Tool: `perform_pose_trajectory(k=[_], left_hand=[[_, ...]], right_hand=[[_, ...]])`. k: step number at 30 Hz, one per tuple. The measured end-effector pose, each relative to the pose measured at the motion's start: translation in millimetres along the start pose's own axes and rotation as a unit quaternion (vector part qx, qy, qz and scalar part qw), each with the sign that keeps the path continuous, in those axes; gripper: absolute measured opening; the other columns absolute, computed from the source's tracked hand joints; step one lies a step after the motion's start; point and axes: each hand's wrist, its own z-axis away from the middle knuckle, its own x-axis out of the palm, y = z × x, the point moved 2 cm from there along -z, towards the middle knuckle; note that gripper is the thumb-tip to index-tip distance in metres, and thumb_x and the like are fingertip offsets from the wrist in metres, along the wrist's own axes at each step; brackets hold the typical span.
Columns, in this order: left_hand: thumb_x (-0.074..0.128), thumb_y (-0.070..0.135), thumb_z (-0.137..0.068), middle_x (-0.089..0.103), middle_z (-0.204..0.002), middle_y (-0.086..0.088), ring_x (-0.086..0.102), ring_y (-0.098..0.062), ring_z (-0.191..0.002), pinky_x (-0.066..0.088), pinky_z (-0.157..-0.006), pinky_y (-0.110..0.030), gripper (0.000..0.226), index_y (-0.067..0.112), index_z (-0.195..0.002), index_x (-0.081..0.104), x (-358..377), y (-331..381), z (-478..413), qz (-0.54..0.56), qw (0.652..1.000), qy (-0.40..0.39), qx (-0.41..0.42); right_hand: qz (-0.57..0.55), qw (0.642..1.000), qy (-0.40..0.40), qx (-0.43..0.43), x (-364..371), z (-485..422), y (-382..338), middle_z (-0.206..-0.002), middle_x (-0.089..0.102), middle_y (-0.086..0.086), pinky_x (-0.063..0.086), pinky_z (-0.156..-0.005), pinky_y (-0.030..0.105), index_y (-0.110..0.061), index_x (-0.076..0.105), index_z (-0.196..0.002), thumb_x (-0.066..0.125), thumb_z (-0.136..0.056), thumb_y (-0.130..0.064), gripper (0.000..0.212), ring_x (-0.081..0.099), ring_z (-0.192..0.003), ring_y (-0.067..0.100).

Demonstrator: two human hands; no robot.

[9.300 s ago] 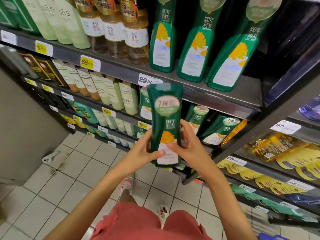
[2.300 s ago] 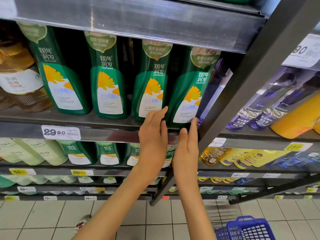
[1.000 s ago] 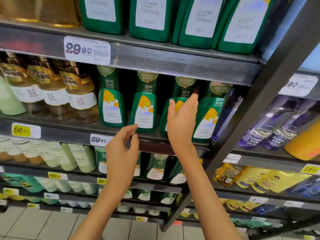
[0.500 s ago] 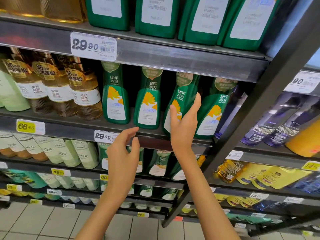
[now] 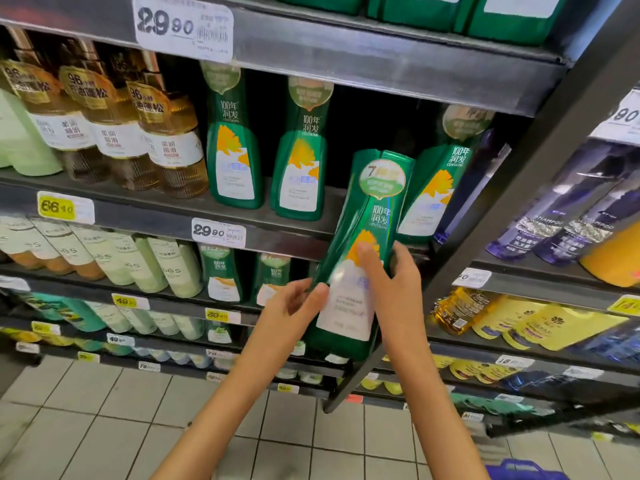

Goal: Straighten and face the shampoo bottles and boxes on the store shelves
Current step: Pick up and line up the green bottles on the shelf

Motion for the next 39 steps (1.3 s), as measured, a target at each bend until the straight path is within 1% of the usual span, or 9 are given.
perform_pose_trajectory(k=[9, 16, 20, 22, 25, 28, 32, 36, 39], left_hand=[[0.061, 0.048, -0.066, 0.071, -0.107, 0.0, 0.066, -0.016, -0.103, 0.049, -0.09, -0.032, 0.054, 0.019, -0.111, 0.063, 4, -41, 32, 0.168, 0.984, -0.003, -0.054], [0.06, 0.047, -0.08, 0.067, -0.117, -0.002, 0.062, -0.016, -0.11, 0.053, -0.08, -0.022, 0.037, 0.027, -0.109, 0.07, -11, -44, 34, 0.253, 0.958, -0.118, -0.065], [0.042, 0.034, -0.096, 0.064, -0.117, -0.011, 0.057, -0.028, -0.115, 0.05, -0.094, -0.033, 0.035, 0.013, -0.121, 0.055, -19, -53, 23, 0.121, 0.991, -0.025, -0.06], [0.043, 0.026, -0.098, 0.055, -0.112, 0.0, 0.052, -0.017, -0.113, 0.044, -0.086, -0.011, 0.021, 0.023, -0.118, 0.045, -21, -48, 24, 0.011, 0.998, 0.06, 0.019], [0.063, 0.052, -0.072, 0.038, -0.117, 0.025, 0.038, 0.017, -0.11, 0.03, -0.082, 0.005, 0.064, 0.047, -0.126, 0.03, -10, -38, 35, -0.18, 0.979, 0.023, 0.091], [0.074, 0.024, -0.074, 0.053, -0.117, 0.016, 0.049, 0.008, -0.109, 0.037, -0.084, -0.002, 0.065, 0.039, -0.128, 0.041, -12, -35, 37, -0.144, 0.984, 0.038, 0.095], [0.072, 0.025, -0.07, 0.069, -0.112, 0.002, 0.065, -0.013, -0.105, 0.051, -0.079, -0.016, 0.042, 0.026, -0.111, 0.064, -29, -31, 36, 0.13, 0.984, -0.126, -0.003], [0.067, 0.013, -0.077, 0.07, -0.111, 0.001, 0.065, -0.017, -0.104, 0.052, -0.079, -0.02, 0.039, 0.017, -0.115, 0.057, -30, -35, 33, 0.136, 0.975, -0.165, -0.054], [0.069, 0.019, -0.08, 0.066, -0.116, 0.012, 0.061, -0.011, -0.109, 0.05, -0.085, -0.02, 0.056, 0.023, -0.13, 0.043, -30, -35, 28, 0.034, 0.995, -0.083, -0.036]], right_hand=[[-0.105, 0.961, -0.197, 0.162, -5, 10, 32, -0.111, 0.068, 0.004, 0.051, -0.091, 0.034, -0.015, 0.056, -0.118, 0.058, -0.08, -0.044, 0.048, 0.064, -0.104, 0.02], [-0.328, 0.867, -0.302, 0.224, 16, 18, 40, -0.114, 0.069, 0.01, 0.054, -0.085, 0.033, -0.022, 0.072, -0.11, 0.048, -0.087, -0.043, 0.039, 0.066, -0.105, 0.023], [-0.334, 0.878, -0.258, 0.226, 23, 17, 44, -0.108, 0.071, 0.005, 0.056, -0.085, 0.033, -0.019, 0.072, -0.106, 0.051, -0.085, -0.037, 0.035, 0.067, -0.101, 0.019], [-0.28, 0.906, -0.238, 0.21, 27, 15, 44, -0.11, 0.069, 0.003, 0.054, -0.088, 0.03, -0.017, 0.061, -0.119, 0.056, -0.08, -0.037, 0.044, 0.065, -0.103, 0.016], [-0.15, 0.948, -0.234, 0.153, 31, 14, 40, -0.127, 0.059, 0.0, 0.05, -0.096, 0.03, -0.023, 0.039, -0.139, 0.06, -0.074, -0.046, 0.073, 0.06, -0.112, 0.011], [-0.093, 0.953, -0.242, 0.155, 30, 11, 37, -0.142, 0.047, 0.0, 0.036, -0.11, 0.044, -0.025, 0.025, -0.147, 0.056, -0.067, -0.066, 0.095, 0.048, -0.128, 0.015], [-0.161, 0.931, -0.281, 0.167, 17, 1, 37, -0.127, 0.063, -0.003, 0.045, -0.102, 0.04, -0.027, 0.054, -0.129, 0.042, -0.083, -0.059, 0.058, 0.058, -0.118, 0.014], [-0.203, 0.918, -0.283, 0.187, 17, 1, 36, -0.111, 0.07, 0.007, 0.056, -0.083, 0.031, -0.02, 0.07, -0.106, 0.053, -0.085, -0.04, 0.035, 0.067, -0.102, 0.021], [-0.192, 0.931, -0.249, 0.187, 18, 1, 39, -0.113, 0.069, 0.008, 0.056, -0.081, 0.029, -0.011, 0.059, -0.12, 0.048, -0.095, -0.025, 0.031, 0.067, -0.103, 0.019]])
